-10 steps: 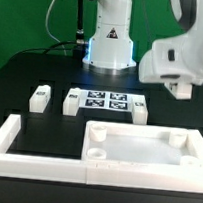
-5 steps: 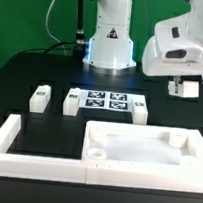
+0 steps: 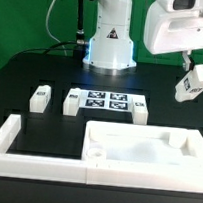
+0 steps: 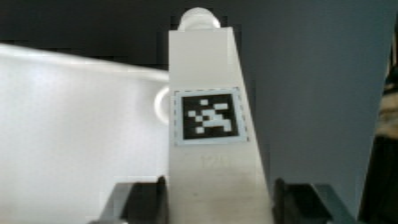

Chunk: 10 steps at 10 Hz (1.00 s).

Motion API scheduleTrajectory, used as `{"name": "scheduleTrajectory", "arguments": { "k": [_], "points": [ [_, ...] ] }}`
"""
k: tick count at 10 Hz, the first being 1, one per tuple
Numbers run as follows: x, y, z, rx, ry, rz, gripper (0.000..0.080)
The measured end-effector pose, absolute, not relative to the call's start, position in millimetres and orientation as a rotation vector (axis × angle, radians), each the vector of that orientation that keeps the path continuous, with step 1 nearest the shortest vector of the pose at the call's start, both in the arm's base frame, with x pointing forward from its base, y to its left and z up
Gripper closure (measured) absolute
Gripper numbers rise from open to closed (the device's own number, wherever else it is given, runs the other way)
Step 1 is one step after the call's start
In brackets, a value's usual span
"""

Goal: Assemble desk

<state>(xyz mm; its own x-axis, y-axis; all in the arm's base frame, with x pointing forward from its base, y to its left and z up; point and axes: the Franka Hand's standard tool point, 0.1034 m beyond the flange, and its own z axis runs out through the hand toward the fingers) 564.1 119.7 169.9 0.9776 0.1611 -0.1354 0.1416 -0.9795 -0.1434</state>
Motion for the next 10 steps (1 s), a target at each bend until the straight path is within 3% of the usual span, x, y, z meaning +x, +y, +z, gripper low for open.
{"name": "scheduleTrajectory", "arguments": {
  "k": [2, 6, 8, 10],
  "points": [
    [581.0, 105.8, 164.3, -2.998, -0.311, -0.022, 0.0515],
    [633.1, 99.7, 202.7, -2.965, -0.43, -0.555, 0.0515],
    [626.5, 91.8, 191.0, -2.959, -0.421, -0.666, 0.0515],
    [628.0, 91.4, 190.8, -2.957, -0.42, -0.684, 0.0515]
  ]
}}
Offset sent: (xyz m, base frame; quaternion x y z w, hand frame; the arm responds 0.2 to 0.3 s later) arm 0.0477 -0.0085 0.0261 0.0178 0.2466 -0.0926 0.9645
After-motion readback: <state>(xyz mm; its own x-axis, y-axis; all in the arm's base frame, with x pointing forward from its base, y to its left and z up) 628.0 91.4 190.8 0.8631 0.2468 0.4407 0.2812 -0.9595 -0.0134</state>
